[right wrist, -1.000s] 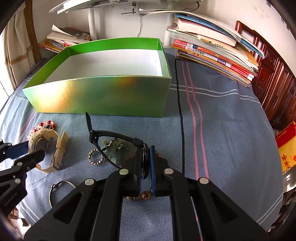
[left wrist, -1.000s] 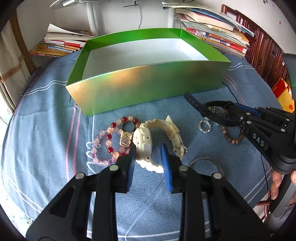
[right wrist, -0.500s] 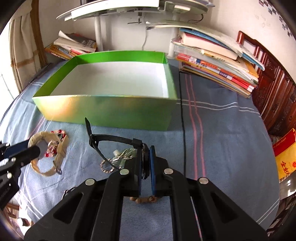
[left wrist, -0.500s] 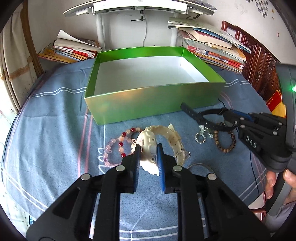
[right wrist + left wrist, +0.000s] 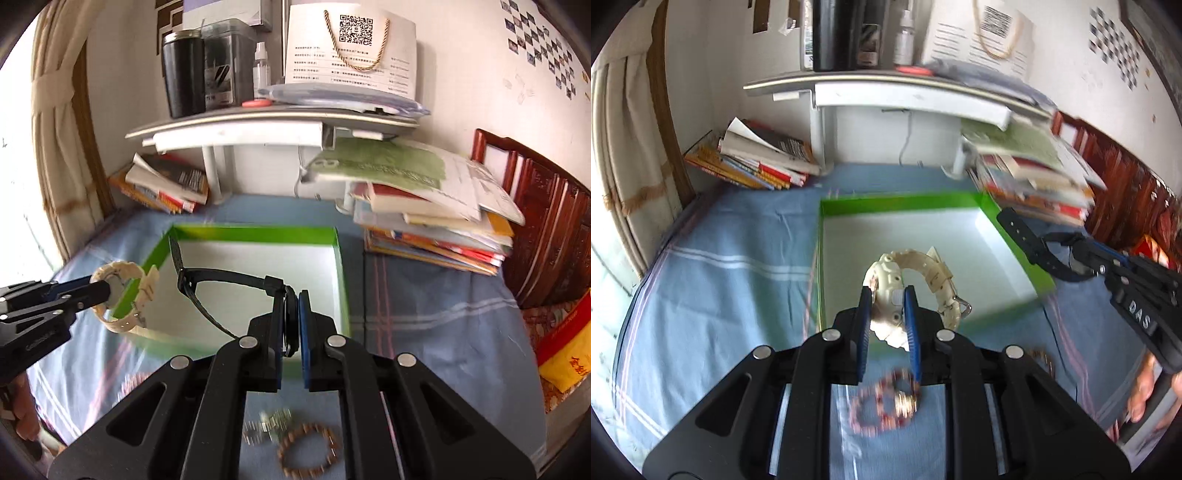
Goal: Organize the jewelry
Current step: 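Carry the watch and sunglasses into the green box and open both tools, then move both open tools back out of the box toward the remaining jewelry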
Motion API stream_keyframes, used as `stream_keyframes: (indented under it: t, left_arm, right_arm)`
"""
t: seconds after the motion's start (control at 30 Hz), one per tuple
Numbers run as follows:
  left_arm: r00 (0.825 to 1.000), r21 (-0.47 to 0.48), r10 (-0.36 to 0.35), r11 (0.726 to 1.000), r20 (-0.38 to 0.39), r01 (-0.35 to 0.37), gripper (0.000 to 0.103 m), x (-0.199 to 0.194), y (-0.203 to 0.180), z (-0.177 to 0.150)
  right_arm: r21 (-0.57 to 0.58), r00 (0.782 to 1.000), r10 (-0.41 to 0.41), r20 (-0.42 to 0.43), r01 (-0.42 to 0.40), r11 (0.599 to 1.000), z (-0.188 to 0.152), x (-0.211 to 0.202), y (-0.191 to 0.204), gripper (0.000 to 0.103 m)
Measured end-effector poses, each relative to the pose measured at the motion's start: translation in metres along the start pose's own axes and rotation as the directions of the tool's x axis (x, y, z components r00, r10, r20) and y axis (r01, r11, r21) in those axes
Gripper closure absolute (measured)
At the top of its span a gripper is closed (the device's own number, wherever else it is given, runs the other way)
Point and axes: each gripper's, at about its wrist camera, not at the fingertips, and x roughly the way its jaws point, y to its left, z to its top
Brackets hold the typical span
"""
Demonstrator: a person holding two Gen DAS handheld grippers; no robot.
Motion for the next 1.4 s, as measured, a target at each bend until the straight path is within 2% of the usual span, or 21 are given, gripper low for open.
stream_keyframes:
  t: [0.1,0.27,0.33,0.4,0.43,0.47,0.5,0.53,0.67,0.73,0.77,0.87,1.03,1.17,1.23,1.3,1.4]
  left_arm:
    - [1.000,-0.015,0.003,1.000,-0.018,-0.003,0.085,0.032,0.004,0.017]
    - [0.994,-0.046,0.003,0.999,-0.108,-0.008,0.085,0.081,0.006,0.016]
    - [0.991,-0.041,0.003,0.999,-0.134,-0.008,0.089,0.094,0.004,0.014]
    - [0.991,-0.033,0.006,0.999,-0.134,-0.010,0.088,0.100,0.001,0.014]
    - [0.991,-0.033,0.011,0.999,-0.132,-0.015,0.086,0.100,0.001,0.014]
    - [0.992,-0.033,0.010,0.999,-0.125,-0.014,0.072,0.097,0.001,0.014]
    - [0.993,-0.033,0.009,0.999,-0.115,-0.013,0.059,0.094,0.002,0.014]
    - [0.995,-0.032,0.013,0.999,-0.098,-0.016,0.055,0.088,0.004,0.013]
    - [0.995,-0.040,0.044,0.998,-0.093,-0.048,0.052,0.063,0.011,0.002]
    - [0.990,-0.069,0.085,0.993,-0.115,-0.094,0.046,0.047,0.019,-0.016]
    - [0.988,-0.076,0.099,0.991,-0.117,-0.109,0.043,0.040,0.021,-0.026]
    - [0.986,-0.103,0.104,0.988,-0.133,-0.118,0.042,0.026,0.030,-0.053]
    - [0.967,-0.080,0.151,0.982,-0.207,-0.171,0.042,0.026,0.037,-0.091]
    - [0.966,-0.072,0.130,0.986,-0.224,-0.149,0.042,0.030,0.031,-0.099]
    - [0.966,-0.051,0.111,0.991,-0.234,-0.127,0.045,0.034,0.023,-0.101]
    - [0.965,-0.021,0.096,0.994,-0.244,-0.104,0.053,0.038,0.012,-0.105]
    - [0.961,0.008,0.074,0.997,-0.266,-0.075,0.055,0.046,0.000,-0.108]
  right_arm:
    - [0.001,0.999,-0.017,-0.051,0.018,1.000,0.009,0.038,0.006,0.095]
    - [0.058,0.983,-0.001,-0.181,0.012,0.998,0.000,0.100,0.006,0.095]
    - [0.071,0.979,0.000,-0.204,0.014,0.997,-0.004,0.111,0.005,0.095]
    - [0.071,0.976,0.006,-0.216,0.009,0.997,-0.006,0.116,0.005,0.094]
    - [0.070,0.977,0.004,-0.215,0.012,0.998,-0.007,0.116,0.005,0.087]
    - [0.067,0.978,-0.005,-0.209,0.020,0.998,-0.006,0.110,0.003,0.079]
    - [0.066,0.980,-0.011,-0.196,0.024,0.998,-0.006,0.104,0.003,0.057]
    - [0.068,0.985,-0.019,-0.169,0.031,0.997,-0.006,0.093,0.000,0.043]
    - [0.062,0.994,-0.042,-0.097,0.048,0.997,-0.014,0.042,-0.020,0.042]
    - [0.074,0.995,-0.042,-0.087,0.049,0.996,-0.026,0.023,-0.031,0.042]
    - [0.080,0.994,-0.054,-0.092,0.061,0.995,-0.037,0.013,-0.038,0.042]
    - [0.103,0.986,-0.095,-0.137,0.109,0.989,-0.064,0.003,-0.053,0.042]
    - [0.103,0.968,-0.105,-0.227,0.131,0.986,-0.102,0.000,-0.067,0.048]
    - [0.114,0.962,-0.090,-0.256,0.122,0.986,-0.115,0.008,-0.067,0.048]
    - [0.123,0.957,-0.085,-0.277,0.123,0.985,-0.122,0.014,-0.067,0.048]
    - [0.130,0.953,-0.080,-0.293,0.123,0.984,-0.126,0.020,-0.067,0.048]
    - [0.130,0.948,-0.077,-0.308,0.122,0.984,-0.131,0.023,-0.065,0.048]
